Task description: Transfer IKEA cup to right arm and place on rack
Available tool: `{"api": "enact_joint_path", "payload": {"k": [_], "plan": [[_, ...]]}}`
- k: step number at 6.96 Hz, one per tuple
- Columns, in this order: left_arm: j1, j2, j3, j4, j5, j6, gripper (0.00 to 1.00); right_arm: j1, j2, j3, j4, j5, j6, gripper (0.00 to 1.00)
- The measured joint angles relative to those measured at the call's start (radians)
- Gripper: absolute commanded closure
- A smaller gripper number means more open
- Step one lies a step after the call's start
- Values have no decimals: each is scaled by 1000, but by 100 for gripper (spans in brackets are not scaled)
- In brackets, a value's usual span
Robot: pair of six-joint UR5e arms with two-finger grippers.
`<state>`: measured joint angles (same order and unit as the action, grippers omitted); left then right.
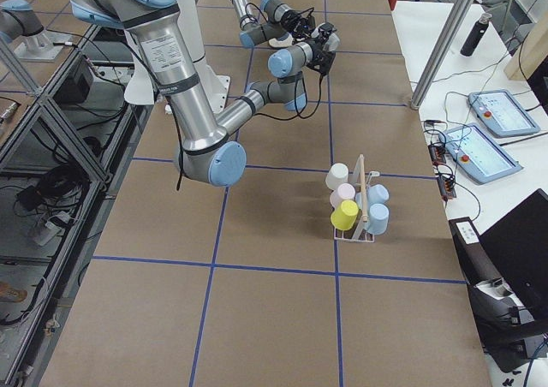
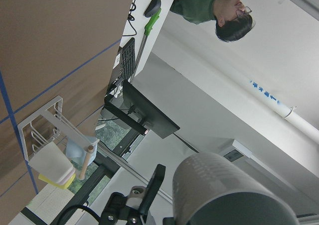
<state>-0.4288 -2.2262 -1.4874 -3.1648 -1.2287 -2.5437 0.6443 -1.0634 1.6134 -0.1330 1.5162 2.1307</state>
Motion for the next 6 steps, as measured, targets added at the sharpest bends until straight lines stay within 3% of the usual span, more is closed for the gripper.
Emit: {"api": "enact_joint_path", "payload": {"k": [3, 4, 5, 6], "plan": [[8, -6, 1, 1, 0, 0, 100, -1, 3, -7, 0, -1, 0, 8], [11, -7, 0, 1, 0, 0, 100, 0, 4, -8, 1, -1, 0, 29], [12, -7, 0, 2, 0, 0, 97, 0, 6, -9, 1, -1, 0, 99], [13, -7, 0, 1, 0, 0, 42, -1, 7, -13, 1, 0, 0, 100]]}}
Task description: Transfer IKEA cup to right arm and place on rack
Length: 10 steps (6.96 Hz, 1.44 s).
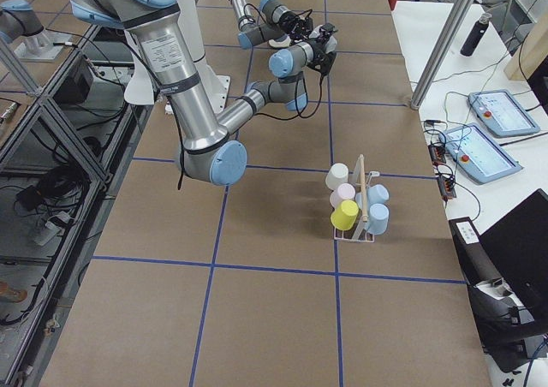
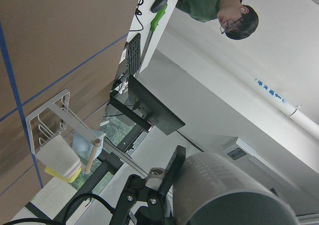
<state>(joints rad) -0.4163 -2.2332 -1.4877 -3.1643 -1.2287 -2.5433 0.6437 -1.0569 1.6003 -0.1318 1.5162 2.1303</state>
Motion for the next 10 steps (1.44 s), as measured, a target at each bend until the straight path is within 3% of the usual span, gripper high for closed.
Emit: {"api": "enact_joint_path", "payload": {"k": [1, 4, 7, 10], "plan": [[0, 1, 0, 0, -2, 0, 0, -1, 1, -8, 2, 0, -5, 100], [-3, 2, -5, 0, 1, 31, 0, 9, 1, -23, 3, 1, -54, 100], [-22, 16, -23, -5, -3, 51, 0, 91, -7, -27, -7, 2, -112, 100], [-69, 41, -28, -2, -13, 85, 0, 212, -10, -36, -140, 10, -184, 100]]}}
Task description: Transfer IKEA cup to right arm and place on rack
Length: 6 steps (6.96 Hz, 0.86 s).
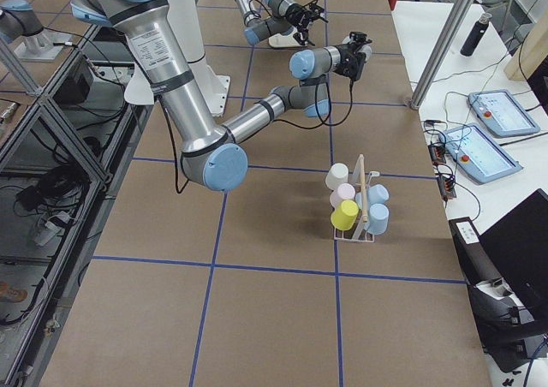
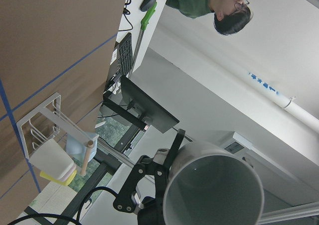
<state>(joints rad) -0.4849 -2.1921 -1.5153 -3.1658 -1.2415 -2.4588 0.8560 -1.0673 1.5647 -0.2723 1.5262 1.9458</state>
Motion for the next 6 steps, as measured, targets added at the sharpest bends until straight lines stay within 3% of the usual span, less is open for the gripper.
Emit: {"api": "enact_joint_path", "payload": {"k": [3, 5, 6], "plan": [[-14, 30, -3, 24, -22, 215, 0, 50, -1, 48, -249, -34, -194, 100], [-72, 63, -28, 129, -119, 307, 0, 57, -3, 80, -408, -146, -333, 100], [-116, 74, -69, 246, -195, 343, 0, 58, -12, 84, -468, -226, -396, 100]]}}
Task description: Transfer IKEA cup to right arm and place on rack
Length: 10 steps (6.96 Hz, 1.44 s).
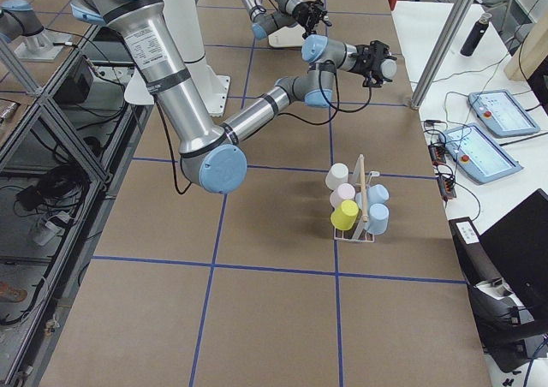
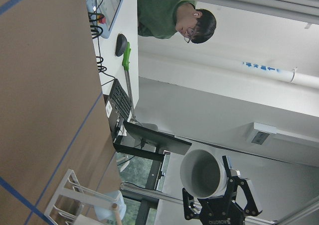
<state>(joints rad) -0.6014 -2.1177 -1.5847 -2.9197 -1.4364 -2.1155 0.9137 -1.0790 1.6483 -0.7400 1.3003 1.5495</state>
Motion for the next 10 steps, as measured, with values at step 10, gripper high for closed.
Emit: {"api": "enact_joint_path", "payload": {"k": [10], "plan": [[-42, 42, -273, 691, -87, 327, 0, -94, -128, -112, -369, -557, -405, 100]]}}
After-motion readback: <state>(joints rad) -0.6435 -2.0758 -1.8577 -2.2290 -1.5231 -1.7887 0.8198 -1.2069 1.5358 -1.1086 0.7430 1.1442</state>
